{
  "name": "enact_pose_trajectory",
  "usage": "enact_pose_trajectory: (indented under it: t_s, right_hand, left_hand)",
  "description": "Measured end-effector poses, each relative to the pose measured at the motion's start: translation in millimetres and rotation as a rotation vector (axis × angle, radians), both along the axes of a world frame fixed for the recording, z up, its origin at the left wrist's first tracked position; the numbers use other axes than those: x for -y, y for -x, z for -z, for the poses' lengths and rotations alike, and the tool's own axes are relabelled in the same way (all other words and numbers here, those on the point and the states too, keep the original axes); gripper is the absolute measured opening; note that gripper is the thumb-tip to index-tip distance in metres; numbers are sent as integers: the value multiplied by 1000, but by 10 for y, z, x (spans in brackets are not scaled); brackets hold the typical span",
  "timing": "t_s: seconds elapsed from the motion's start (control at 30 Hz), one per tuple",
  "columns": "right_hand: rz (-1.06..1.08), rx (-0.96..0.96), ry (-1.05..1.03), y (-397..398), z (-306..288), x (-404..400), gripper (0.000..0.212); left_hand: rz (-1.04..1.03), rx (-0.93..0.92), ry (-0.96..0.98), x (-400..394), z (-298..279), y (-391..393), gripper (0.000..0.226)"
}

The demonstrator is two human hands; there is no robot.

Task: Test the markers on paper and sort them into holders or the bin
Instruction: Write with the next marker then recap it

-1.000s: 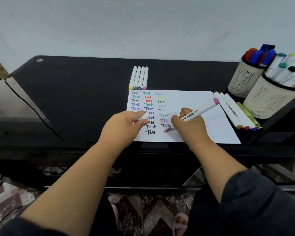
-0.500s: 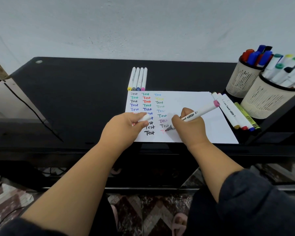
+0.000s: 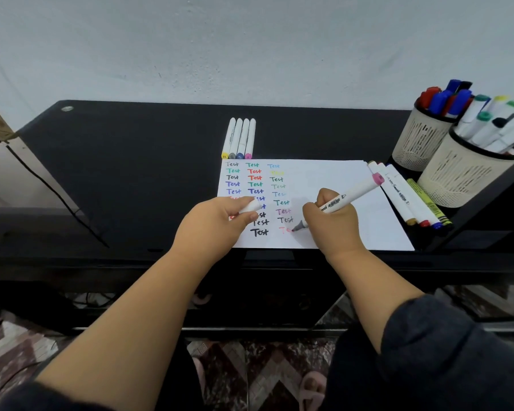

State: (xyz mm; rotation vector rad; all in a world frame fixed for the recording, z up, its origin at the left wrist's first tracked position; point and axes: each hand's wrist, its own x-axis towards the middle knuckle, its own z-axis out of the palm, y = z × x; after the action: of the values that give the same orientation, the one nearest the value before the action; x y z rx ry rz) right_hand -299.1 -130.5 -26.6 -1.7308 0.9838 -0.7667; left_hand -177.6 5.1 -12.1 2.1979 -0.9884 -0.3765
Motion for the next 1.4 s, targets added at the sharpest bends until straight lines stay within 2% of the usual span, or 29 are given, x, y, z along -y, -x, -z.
enact_pose_trajectory:
  t_s: [0.43, 0.63, 0.8, 0.93, 1.03, 1.13, 1.27, 1.4]
  right_hand:
    - [64, 38, -35, -7, 9, 11, 38]
    - [23, 33, -39, 3, -4, 6, 41]
    - [51, 88, -117, 9, -10, 18, 41]
    - [119, 230, -234, 13, -33, 76, 42]
    - [70, 316, -258, 12, -98, 50, 46]
    - [5, 396, -285, -13, -140, 2, 46]
    - [-51, 392, -283, -33, -155, -54, 45]
    - [-110, 332, -269, -46, -171, -119, 43]
  left_hand:
    - [-8, -14, 2, -18, 10, -2, 36]
    - [7, -8, -6, 3, 21, 3, 36]
    - [12, -30, -13, -1, 39, -4, 36]
    - [25, -129, 36, -5, 15, 26, 31]
    - [73, -249, 85, 5, 7, 59, 21]
    - [116, -358, 129, 17, -4, 73, 22]
    - [154, -410, 151, 31, -15, 87, 22]
    - [214, -401, 149, 28, -49, 127, 32]
